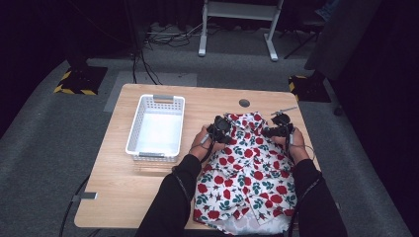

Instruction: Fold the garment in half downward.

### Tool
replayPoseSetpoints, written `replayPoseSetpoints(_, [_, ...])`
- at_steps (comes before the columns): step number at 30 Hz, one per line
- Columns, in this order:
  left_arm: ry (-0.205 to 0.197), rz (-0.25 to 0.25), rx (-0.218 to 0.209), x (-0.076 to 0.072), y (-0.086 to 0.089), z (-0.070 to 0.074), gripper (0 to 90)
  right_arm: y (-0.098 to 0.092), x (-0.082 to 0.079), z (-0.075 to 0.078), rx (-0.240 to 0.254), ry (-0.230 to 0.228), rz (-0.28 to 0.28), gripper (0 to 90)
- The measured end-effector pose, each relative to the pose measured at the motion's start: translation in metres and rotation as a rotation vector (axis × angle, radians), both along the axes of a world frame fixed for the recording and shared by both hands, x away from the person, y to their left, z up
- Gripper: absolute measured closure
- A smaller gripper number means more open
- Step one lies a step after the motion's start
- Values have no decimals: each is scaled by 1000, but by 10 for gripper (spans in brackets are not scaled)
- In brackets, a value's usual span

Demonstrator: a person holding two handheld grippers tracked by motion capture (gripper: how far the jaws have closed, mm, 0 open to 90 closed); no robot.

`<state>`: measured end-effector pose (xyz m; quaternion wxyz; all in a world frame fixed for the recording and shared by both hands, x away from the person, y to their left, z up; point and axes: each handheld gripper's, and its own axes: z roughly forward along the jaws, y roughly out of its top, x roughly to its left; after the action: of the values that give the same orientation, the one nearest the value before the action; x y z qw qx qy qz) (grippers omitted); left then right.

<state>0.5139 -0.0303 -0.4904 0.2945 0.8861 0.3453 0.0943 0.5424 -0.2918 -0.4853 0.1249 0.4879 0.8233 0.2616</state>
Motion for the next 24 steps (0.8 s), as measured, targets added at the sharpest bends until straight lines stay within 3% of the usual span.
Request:
replayPoseSetpoints(4, [-25,16,32,2,-4,1,812,9,-3,0,-67,-55,25,859])
replayPoseSetpoints(10, [-103,48,93,2,-13,7,848,15,-6,10,-85,-138,4,869])
replayPoseSetpoints(18, [-208,96,60,4,-13,37,852,15,-10,36,-75,-251,-22,871])
replayPoseSetpoints(24, [-249,103,52,3,-14,50,851,17,-10,52,-65,-302,-25,871])
